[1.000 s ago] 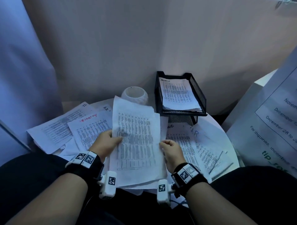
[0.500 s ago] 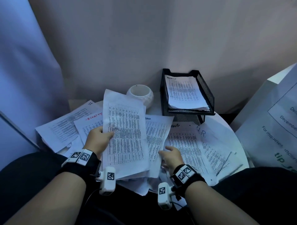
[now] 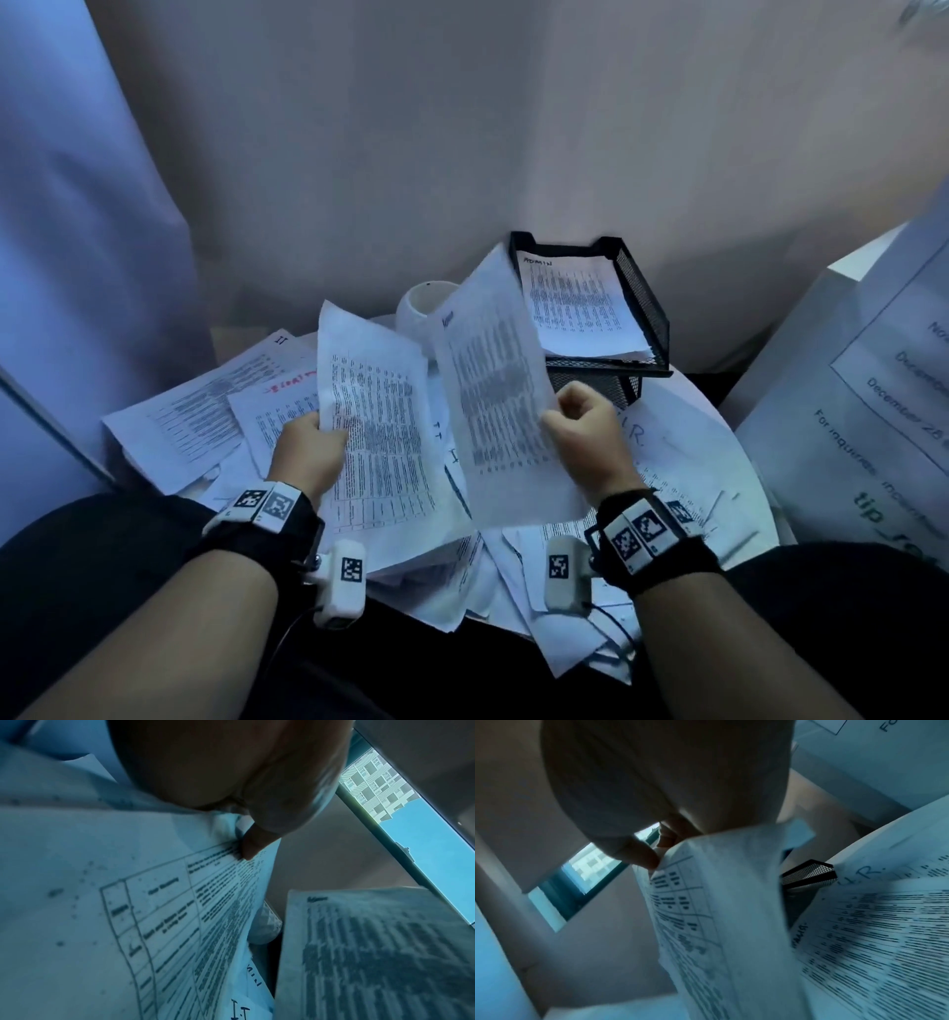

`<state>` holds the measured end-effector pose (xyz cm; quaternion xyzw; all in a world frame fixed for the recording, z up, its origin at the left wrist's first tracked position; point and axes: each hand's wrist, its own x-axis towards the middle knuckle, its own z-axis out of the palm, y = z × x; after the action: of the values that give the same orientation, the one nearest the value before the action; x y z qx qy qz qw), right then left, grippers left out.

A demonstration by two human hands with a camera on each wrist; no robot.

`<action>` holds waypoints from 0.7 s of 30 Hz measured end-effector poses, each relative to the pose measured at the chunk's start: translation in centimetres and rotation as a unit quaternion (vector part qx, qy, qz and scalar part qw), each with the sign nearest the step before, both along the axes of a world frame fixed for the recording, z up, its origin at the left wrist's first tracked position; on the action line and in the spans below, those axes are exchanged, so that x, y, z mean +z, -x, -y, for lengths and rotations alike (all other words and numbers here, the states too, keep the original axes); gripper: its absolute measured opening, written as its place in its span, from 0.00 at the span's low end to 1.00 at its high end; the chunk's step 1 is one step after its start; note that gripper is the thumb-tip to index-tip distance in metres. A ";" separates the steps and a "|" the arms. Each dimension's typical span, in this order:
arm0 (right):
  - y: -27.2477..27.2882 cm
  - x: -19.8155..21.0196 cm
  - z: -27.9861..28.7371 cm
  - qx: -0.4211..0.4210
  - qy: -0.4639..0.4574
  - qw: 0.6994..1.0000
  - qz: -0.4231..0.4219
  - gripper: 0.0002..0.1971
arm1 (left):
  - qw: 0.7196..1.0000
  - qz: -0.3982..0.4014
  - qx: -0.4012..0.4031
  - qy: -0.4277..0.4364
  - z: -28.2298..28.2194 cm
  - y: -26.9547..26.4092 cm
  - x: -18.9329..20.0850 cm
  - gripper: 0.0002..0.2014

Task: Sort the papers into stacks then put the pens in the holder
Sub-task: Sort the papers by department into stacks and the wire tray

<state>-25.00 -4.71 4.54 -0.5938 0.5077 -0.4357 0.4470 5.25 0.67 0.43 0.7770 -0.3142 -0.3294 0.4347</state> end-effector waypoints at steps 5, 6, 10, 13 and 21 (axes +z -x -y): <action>1.1 2.0 0.2 -0.030 -0.076 0.975 0.206 0.07 | 0.999 -0.043 -0.014 0.022 -0.2 0.3 0.5 0.12; 1.3 1.8 0.3 -0.034 -0.100 0.968 0.226 0.07 | 0.997 -0.059 -0.026 0.034 -0.3 0.4 0.7 0.12; 1.5 -1.0 -0.1 -0.053 -0.188 0.962 0.189 0.10 | 0.985 -0.134 -0.076 0.074 -0.6 1.4 2.0 0.22; 1.0 -4.0 -0.7 -0.053 -0.252 0.956 0.140 0.08 | 0.973 -0.189 -0.107 0.074 -1.0 2.6 3.3 0.12; -1.6 -6.7 -1.6 -0.006 -0.275 0.959 0.069 0.26 | 0.962 -0.241 -0.099 0.076 -1.3 4.0 2.9 0.28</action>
<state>-23.44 -3.13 -2.19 -0.4137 0.5793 -0.3214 0.6245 1.20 1.97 3.33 0.6041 -0.3001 -0.5234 0.5206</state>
